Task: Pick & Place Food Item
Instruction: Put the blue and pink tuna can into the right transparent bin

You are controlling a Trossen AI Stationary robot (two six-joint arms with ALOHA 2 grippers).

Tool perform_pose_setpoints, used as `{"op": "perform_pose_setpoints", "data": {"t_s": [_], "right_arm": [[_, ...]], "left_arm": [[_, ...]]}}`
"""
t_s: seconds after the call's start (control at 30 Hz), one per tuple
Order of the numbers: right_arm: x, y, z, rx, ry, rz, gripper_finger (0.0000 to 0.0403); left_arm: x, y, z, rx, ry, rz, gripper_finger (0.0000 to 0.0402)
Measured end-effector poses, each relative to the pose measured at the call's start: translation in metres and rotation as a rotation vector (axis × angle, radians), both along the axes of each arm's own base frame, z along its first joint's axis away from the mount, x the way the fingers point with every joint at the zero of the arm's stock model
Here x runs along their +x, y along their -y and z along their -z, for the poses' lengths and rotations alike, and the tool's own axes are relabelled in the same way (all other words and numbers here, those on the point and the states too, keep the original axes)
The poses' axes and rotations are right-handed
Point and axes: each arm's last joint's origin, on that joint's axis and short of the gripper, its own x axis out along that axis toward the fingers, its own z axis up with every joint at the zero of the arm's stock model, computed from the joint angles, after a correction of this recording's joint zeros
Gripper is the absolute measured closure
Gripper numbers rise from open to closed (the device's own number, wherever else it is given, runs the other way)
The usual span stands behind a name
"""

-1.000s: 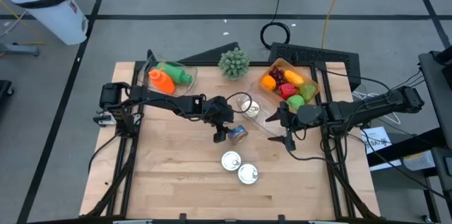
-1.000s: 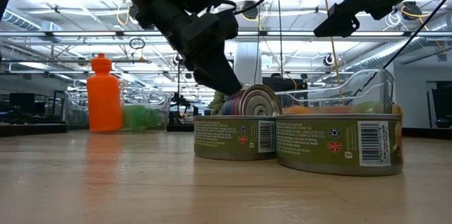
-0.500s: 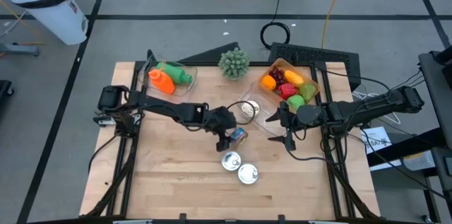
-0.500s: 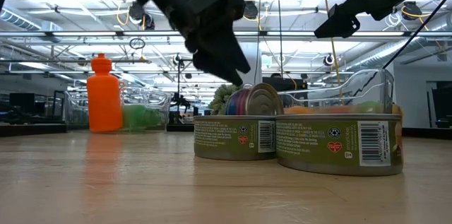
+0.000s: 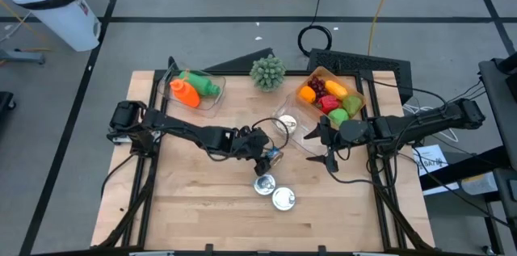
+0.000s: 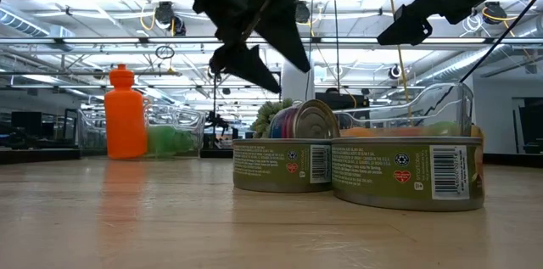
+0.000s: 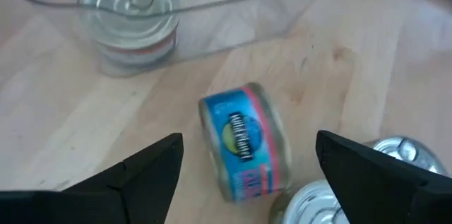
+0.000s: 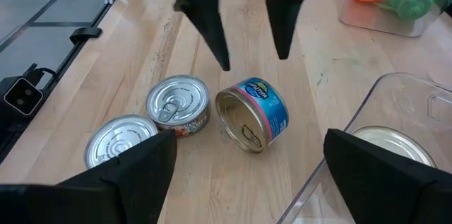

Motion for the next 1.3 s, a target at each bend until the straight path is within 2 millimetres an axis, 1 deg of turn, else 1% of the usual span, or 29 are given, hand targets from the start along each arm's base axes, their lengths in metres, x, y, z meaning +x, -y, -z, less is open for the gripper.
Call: {"op": "perform_pose_setpoints", "data": {"t_s": [0.1, 0.23, 0.43, 0.53, 0.77, 0.93, 1.1, 1.17, 1.2, 1.3], "right_arm": [[0.000, 0.000, 0.000, 0.000, 0.000, 0.000, 0.0064], [0.000, 0.000, 0.000, 0.000, 0.000, 0.000, 0.0064], [0.000, 0.000, -0.001, 0.029, 0.002, 0.013, 0.0064], [0.000, 0.000, -0.001, 0.031, 0.001, 0.014, 0.0064], [0.000, 0.000, -0.001, 0.027, 0.001, 0.012, 0.0064], [0.000, 0.000, 0.000, 0.024, -0.001, 0.010, 0.0064], [0.000, 0.000, 0.000, 0.023, -0.004, 0.010, 0.0064], [0.000, 0.000, 0.000, 0.023, -0.007, 0.010, 0.0064], [0.000, 0.000, 0.000, 0.020, -0.007, 0.009, 0.0064], [-0.001, 0.000, 0.001, 0.012, -0.013, 0.005, 0.0064]], "left_arm": [[0.005, 0.012, 0.006, 0.035, 0.029, -0.001, 0.0062], [0.013, 0.021, 0.026, 0.087, 0.019, 0.008, 0.0062], [0.012, 0.013, 0.038, 0.113, -0.031, -0.082, 0.0062], [0.013, 0.010, 0.036, 0.119, -0.025, -0.097, 0.0062], [0.012, 0.007, 0.035, 0.198, -0.045, -0.040, 0.0062], [0.016, 0.000, 0.043, 0.192, -0.086, 0.042, 0.0062], [0.016, -0.009, 0.048, 0.191, -0.121, 0.054, 0.0064], [0.016, -0.012, 0.048, 0.206, -0.130, 0.066, 0.0078], [0.016, -0.013, 0.048, 0.211, -0.130, 0.073, 0.0091], [0.018, -0.014, 0.046, 0.206, -0.106, 0.115, 0.0150]]}}
